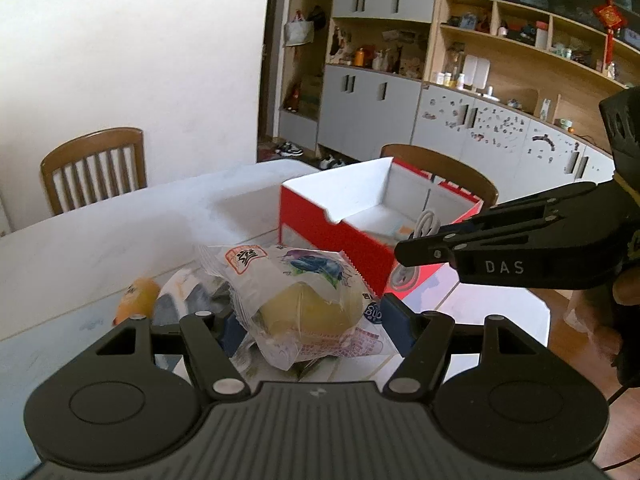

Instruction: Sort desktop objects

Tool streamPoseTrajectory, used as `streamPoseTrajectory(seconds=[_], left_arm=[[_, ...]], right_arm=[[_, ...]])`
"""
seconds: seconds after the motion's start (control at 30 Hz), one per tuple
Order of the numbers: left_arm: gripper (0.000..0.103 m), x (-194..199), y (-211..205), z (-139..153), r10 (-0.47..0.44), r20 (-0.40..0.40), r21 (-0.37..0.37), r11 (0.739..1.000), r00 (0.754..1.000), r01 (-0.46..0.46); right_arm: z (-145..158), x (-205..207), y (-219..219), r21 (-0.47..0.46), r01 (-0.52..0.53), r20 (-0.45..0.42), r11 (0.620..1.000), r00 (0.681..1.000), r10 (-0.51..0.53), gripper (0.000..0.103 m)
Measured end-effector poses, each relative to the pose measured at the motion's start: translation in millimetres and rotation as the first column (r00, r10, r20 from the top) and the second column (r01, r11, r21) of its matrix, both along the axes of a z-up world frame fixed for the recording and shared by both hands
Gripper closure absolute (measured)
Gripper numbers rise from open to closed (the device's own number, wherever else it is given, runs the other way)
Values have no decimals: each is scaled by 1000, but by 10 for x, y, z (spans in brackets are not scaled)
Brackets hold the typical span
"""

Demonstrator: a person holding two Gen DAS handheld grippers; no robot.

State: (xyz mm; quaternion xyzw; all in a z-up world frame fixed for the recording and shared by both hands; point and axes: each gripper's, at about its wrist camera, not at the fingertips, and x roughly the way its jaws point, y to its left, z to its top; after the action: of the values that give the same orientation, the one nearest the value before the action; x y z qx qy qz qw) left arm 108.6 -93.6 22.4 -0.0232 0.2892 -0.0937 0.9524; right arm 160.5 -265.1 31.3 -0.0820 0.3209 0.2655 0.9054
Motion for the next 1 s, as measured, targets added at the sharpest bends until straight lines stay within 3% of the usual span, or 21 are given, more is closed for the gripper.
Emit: streamPoseTrajectory(seconds=[0.57,1.0], left_arm=[[34,768,-605,81,-48,17,-13,999,999,48],[34,1299,-997,66,-22,-28,-24,999,999,21]], right_arm=[[103,599,-629,6,40,23,999,999,-40,92],[76,1173,-1103,10,26,11,1000,1000,-26,92]])
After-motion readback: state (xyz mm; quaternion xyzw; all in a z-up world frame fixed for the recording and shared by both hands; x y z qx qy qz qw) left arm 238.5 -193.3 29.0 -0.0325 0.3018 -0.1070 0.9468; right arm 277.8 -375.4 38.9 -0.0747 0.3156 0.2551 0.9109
